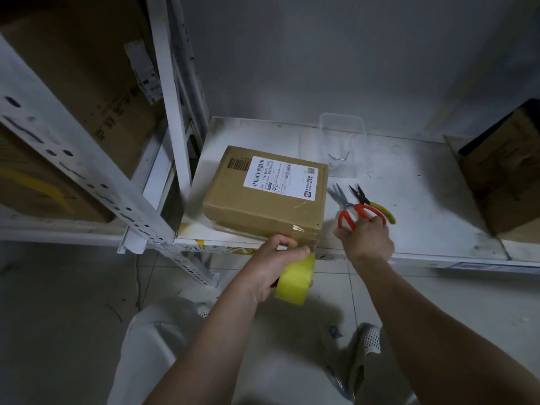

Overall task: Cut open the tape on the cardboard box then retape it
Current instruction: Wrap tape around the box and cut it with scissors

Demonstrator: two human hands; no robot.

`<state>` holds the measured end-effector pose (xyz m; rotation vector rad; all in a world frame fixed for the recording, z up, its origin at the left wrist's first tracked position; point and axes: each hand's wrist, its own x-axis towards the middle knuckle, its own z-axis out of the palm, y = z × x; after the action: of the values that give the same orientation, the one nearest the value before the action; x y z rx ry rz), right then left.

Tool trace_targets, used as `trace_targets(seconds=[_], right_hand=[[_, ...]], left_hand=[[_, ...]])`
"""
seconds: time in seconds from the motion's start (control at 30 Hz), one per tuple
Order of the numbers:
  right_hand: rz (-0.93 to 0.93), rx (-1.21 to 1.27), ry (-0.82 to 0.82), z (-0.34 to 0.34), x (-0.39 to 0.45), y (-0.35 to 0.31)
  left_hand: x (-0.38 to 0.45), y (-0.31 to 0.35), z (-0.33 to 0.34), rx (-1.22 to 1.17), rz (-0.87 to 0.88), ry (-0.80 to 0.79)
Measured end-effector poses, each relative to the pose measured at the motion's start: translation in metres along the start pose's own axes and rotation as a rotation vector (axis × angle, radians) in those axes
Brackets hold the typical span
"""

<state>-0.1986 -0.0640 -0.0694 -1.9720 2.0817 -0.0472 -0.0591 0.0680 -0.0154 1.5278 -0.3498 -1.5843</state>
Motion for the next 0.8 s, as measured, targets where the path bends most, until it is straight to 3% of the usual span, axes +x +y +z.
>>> trace_targets(seconds=[0.17, 0.37, 0.47, 0.57, 0.7, 0.8], right_hand=[[-0.028, -0.119, 0.175, 0.0, 0.005, 0.003], [0.097, -0.106, -0.024, -0.009, 0.013, 0.001], [0.118, -0.061, -0.021, -0.012, 0.011, -0.001], [0.146, 0.321, 0.013, -0.019, 0.005, -0.002], [0.09, 1.065, -0.296, -0.037, -0.004, 0.006], [-0.001, 1.101, -0.552, -0.058, -0.02, 0.024]], left_hand=[[-0.002, 0.003, -0.001, 0.015, 0.009, 0.032], [-0.002, 0.006, -0.003, -0.009, 0.021, 0.03], [-0.003, 0.007, -0.002, 0.003, 0.028, 0.035], [-0.004, 0.007, 0.0, -0.017, 0.03, 0.04], [-0.008, 0.01, 0.002, 0.039, 0.045, 0.054], [-0.005, 0.008, 0.003, 0.106, 0.054, 0.108]])
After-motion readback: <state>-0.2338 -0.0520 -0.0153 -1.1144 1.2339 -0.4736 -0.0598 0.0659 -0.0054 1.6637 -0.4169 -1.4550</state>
